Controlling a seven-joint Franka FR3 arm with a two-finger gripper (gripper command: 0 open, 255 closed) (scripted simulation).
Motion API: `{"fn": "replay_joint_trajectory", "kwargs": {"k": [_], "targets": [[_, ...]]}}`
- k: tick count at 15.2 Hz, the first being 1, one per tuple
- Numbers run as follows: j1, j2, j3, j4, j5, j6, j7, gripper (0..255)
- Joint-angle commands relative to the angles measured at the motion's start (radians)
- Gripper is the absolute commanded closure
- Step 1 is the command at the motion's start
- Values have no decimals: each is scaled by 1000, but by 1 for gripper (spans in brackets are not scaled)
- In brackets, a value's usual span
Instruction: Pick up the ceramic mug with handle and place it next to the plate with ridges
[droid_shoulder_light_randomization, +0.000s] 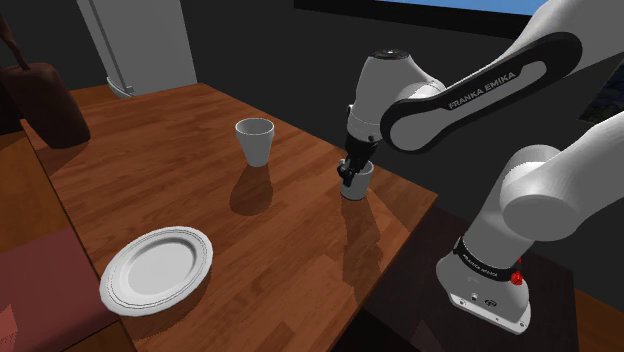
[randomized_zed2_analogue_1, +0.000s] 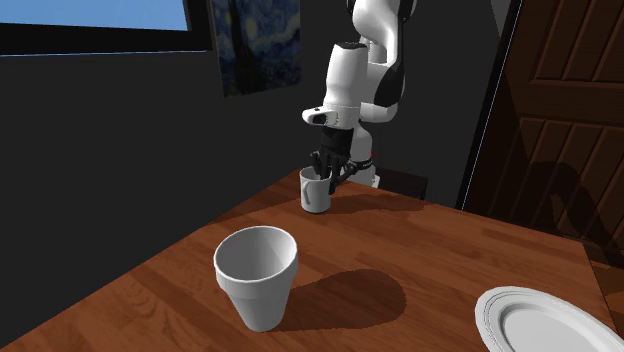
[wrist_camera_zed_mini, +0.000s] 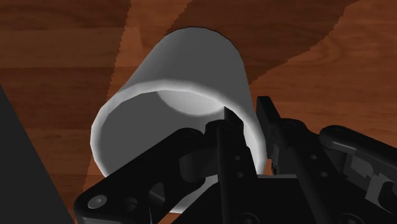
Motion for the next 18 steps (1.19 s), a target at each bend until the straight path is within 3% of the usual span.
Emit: {"fn": "replay_joint_trajectory", "kwargs": {"k": [1, 3, 18], "targets": [[0, 0, 0, 0, 0, 0, 0, 255], [0, 0, 0, 0, 0, 0, 0, 255], [12, -134, -28, 125, 9, -258, -28, 255]]}}
